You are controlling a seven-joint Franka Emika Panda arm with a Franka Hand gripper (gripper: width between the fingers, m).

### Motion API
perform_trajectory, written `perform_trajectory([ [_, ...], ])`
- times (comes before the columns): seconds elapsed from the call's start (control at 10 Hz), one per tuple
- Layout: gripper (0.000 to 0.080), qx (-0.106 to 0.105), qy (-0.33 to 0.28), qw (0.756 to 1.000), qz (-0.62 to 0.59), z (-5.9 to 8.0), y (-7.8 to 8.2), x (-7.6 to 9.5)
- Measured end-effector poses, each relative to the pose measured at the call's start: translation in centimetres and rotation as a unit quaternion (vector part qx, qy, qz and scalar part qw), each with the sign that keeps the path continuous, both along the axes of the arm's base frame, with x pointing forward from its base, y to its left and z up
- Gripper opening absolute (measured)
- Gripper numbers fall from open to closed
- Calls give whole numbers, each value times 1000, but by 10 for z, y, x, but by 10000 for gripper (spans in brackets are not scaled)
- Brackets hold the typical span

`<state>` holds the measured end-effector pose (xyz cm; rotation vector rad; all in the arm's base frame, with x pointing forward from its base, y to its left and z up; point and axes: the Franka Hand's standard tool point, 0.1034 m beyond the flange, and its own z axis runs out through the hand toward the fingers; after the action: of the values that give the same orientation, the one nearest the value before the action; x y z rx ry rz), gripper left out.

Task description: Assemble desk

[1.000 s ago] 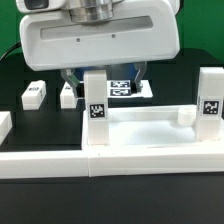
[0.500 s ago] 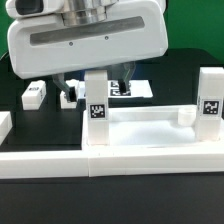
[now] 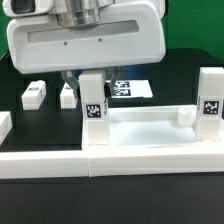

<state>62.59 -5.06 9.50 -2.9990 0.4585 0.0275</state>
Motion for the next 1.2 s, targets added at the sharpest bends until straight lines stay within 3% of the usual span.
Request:
perform_trajectory([
  [0.3, 293, -1, 13, 984, -179, 0, 4, 2],
  [0.7, 293, 21, 39, 848, -528, -1, 6, 9],
  [0.8, 293, 22, 42, 833, -552, -1, 6, 9],
  [1.0, 293, 24, 45, 825, -563, -1, 7, 9],
  [1.2, 545, 23, 40, 849, -526, -1, 7, 9],
])
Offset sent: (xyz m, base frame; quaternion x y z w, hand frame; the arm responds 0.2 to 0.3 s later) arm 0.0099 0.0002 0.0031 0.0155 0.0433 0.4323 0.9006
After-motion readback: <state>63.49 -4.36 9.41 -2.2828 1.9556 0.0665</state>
